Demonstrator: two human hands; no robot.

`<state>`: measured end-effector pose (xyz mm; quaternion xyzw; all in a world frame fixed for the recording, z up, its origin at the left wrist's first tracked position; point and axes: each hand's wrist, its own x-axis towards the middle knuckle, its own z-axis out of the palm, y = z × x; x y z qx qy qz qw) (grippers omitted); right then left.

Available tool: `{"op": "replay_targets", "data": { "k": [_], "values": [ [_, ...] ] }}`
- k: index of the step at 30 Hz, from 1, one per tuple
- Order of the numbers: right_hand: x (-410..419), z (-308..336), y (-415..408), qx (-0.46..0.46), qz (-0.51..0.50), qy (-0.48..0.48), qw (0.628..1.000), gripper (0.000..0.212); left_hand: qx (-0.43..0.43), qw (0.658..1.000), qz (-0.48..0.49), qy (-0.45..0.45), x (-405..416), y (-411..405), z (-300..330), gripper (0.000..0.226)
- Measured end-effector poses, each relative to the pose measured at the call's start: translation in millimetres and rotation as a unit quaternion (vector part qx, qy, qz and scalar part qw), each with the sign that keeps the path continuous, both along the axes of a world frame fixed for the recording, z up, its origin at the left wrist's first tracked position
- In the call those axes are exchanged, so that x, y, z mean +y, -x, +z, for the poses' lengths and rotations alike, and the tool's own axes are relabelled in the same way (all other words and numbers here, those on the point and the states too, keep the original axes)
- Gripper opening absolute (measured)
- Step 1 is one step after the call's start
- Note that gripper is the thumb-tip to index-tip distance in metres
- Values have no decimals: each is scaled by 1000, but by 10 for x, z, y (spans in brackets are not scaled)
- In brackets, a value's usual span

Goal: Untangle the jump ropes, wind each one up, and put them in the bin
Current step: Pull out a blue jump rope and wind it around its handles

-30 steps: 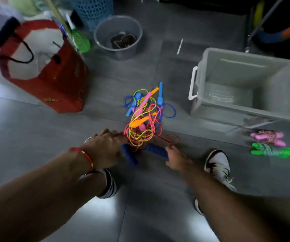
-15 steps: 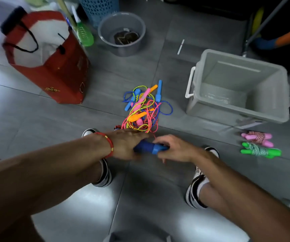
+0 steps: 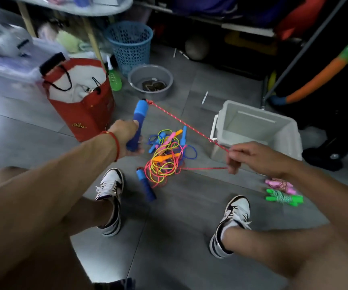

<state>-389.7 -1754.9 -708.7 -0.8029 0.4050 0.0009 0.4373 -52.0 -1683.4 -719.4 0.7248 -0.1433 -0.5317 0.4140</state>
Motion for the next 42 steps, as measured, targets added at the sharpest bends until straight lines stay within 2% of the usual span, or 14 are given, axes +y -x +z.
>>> {"op": "replay_targets", "data": {
  "k": [3, 6, 11, 13, 16, 19, 21, 23, 26, 27, 29, 32, 38, 42],
  "values": [
    [162, 153, -345, -37, -1, 41, 998, 26, 90, 992, -27, 85, 39, 213, 257, 28],
    [305, 140, -667, -32, 2, 143, 989, 27, 90, 961, -195, 172, 77, 505, 291, 32],
    [221, 221, -900, -17, -16, 260, 965, 30, 25, 939, -309, 149, 81, 617, 152, 25],
    [87, 158, -799, 33, -10, 218, 975, 37, -11, 942, -278, 187, -54, 447, 188, 26],
    [-191, -112, -490, 229, 21, 145, 962, 29, -21, 965, -98, 243, -270, 78, 361, 24],
    [-402, -288, -309, 315, -34, 166, 934, 20, -86, 977, 45, 188, -417, -348, 268, 25],
    [-523, -221, -381, 232, -86, 166, 954, 29, -154, 981, 26, 116, -448, -423, 148, 30],
    [-554, -36, -554, 73, -159, 135, 975, 30, -230, 972, -41, 30, -398, -333, 92, 31],
    [-475, 309, -830, -42, -93, 220, 970, 26, -285, 952, -108, -17, -345, -152, 33, 34],
    [-423, 382, -928, -38, -52, 251, 966, 25, -267, 958, -103, 3, -326, -81, 21, 36],
    [-319, 414, -1096, 3, 18, 272, 962, 25, -107, 988, -75, 87, -284, 139, 10, 33],
    [-241, 376, -1263, 99, 65, 299, 947, 31, 99, 976, -86, 176, -253, 440, 37, 30],
    [-301, 245, -1101, 196, 47, 291, 935, 43, 45, 970, -174, 165, -246, 417, 168, 18],
    [-487, -48, -725, 196, 39, 154, 968, 46, -5, 974, -64, 215, -392, 123, 266, 13]
  ]
}}
